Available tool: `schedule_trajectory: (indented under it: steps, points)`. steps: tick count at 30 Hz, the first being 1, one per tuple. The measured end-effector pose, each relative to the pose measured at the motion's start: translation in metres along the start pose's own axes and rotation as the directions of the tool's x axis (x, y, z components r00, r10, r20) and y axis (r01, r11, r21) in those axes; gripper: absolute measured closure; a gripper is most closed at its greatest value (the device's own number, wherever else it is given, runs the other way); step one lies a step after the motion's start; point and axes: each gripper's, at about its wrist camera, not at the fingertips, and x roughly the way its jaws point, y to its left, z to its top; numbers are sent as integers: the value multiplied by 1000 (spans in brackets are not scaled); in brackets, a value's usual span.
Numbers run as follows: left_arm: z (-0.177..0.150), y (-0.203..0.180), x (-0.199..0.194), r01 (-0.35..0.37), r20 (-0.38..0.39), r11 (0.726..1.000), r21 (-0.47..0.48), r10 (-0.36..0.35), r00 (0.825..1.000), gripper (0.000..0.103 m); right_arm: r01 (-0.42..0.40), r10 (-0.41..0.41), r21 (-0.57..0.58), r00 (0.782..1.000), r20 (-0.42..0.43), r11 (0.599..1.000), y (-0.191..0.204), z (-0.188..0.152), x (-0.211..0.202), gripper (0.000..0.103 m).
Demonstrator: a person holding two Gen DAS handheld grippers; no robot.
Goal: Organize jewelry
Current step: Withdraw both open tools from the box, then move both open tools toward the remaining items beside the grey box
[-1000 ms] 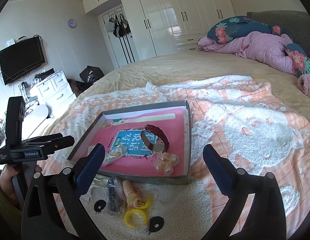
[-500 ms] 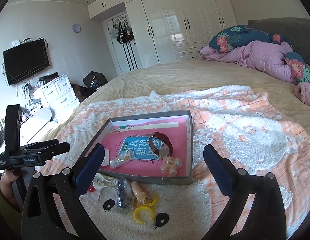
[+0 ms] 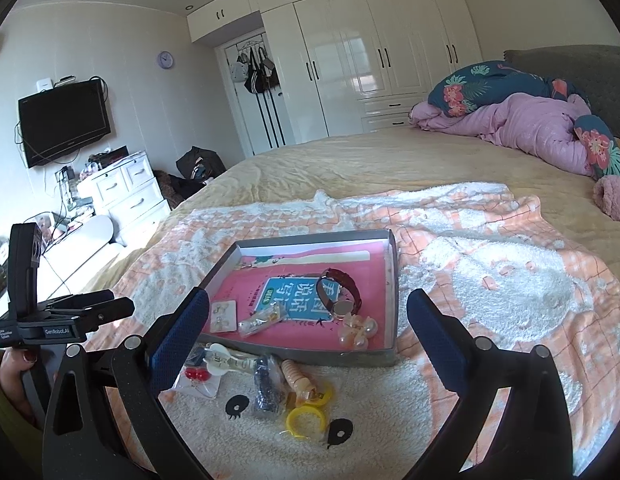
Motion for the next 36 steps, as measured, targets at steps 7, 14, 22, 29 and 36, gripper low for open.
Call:
schedule_trajectory:
  steps: [7, 14, 22, 29, 36]
  points:
    - [-12, 5, -7, -21, -15, 1000, 2, 21, 1000, 9, -9, 9, -25, 1000, -22, 1000, 10, -5, 0, 5]
    - [-28, 9, -11, -39, -40, 999, 9, 39, 998, 9, -12, 10, -38, 998, -66, 999, 14, -16, 3, 4]
    - [-46, 7, -6, -42, -85, 999, 21, 44, 995, 9, -27, 20, -55, 993, -116, 998, 22, -32, 7, 4]
    - [-59, 5, -2, -42, -119, 999, 33, 45, 992, 9, -43, 33, -60, 986, -164, 997, 27, -47, 10, 4]
    - [-66, 2, 3, -45, -145, 998, 42, 50, 988, 9, -72, 52, -83, 974, -219, 994, 38, -67, 14, 4]
